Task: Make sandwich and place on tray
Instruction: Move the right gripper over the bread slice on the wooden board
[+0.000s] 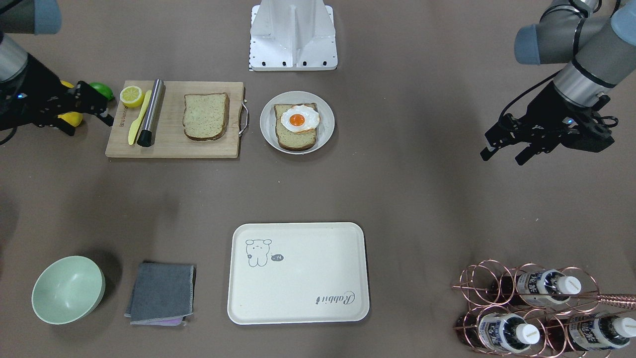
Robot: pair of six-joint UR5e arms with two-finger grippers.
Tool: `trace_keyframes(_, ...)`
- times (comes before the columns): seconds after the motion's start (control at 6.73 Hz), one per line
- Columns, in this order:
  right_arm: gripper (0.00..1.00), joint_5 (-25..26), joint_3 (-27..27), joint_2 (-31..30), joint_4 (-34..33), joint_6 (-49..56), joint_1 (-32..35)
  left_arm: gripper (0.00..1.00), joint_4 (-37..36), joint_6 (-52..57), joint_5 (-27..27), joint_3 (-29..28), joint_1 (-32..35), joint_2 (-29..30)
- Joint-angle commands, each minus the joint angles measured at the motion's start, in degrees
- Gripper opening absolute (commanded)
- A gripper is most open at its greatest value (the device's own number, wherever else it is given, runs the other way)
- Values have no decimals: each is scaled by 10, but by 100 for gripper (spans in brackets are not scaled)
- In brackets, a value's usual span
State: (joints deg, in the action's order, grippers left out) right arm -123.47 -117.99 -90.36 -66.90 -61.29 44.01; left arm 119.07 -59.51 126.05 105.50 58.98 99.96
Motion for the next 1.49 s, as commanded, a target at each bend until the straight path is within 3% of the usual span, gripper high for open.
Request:
trace_keyframes(0.0, 100, 90, 5, 3, 43, -75, -116, 98, -4, -2, -5, 4, -3, 2)
trace_keyframes(0.3, 100, 152, 18, 11, 69, -118, -174, 98, -4, -2, -5, 4, -1, 2)
trace_keyframes(0.74, 98, 186, 41, 11, 94, -119, -208, 98, -4, 1, -4, 4, 4, -2)
trace_keyframes(0.89, 92, 190, 40, 11, 94, -120, -210, 98, -4, 1, -4, 3, 4, -1)
trace_keyframes(1.04, 76, 193, 40, 6, 94, -121, -210, 98, -4, 3, -4, 3, 4, -3)
trace_keyframes(1.34, 72, 199, 40, 1, 94, -120, -209, 98, -2, 4, -4, 3, 4, -5)
